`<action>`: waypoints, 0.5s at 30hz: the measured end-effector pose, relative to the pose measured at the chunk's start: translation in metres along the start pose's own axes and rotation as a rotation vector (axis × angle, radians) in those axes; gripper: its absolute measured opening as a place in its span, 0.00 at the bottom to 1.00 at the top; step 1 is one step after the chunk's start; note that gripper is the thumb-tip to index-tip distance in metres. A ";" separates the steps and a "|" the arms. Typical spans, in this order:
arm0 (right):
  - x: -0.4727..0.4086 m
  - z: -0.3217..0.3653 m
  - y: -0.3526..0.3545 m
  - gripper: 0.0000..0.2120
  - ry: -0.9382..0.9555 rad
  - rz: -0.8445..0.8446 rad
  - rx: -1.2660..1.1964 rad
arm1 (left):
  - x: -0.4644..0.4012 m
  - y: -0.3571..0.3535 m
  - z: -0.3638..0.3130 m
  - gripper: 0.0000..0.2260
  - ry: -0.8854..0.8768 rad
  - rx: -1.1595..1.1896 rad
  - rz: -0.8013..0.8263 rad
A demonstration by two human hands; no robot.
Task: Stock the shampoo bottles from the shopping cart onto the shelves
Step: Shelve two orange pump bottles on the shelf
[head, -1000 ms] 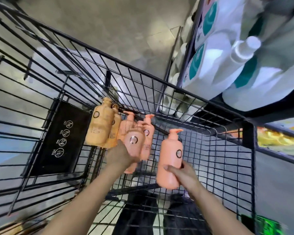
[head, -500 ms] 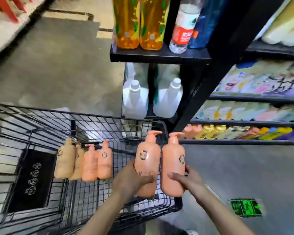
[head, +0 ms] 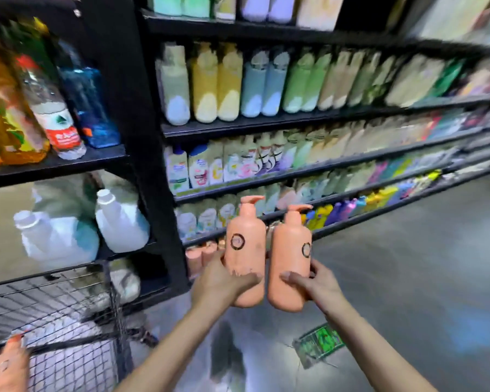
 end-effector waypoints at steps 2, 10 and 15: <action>-0.002 0.003 0.035 0.37 0.020 -0.047 -0.026 | -0.002 -0.024 -0.030 0.32 -0.050 0.005 0.016; -0.044 0.027 0.160 0.32 0.088 -0.216 -0.133 | -0.055 -0.095 -0.147 0.42 -0.160 -0.007 0.071; -0.109 0.057 0.213 0.34 0.142 -0.212 -0.171 | -0.118 -0.127 -0.214 0.33 -0.218 0.035 0.083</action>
Point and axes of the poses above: each hand's wrist, its own x-axis away from the middle knuckle, its own y-axis out of the back of the hand, z = x × y, the point moved 9 cm from there along -x, towards the middle knuckle, and after that the axes turned 2 degrees about z, right-handed, at the moved point
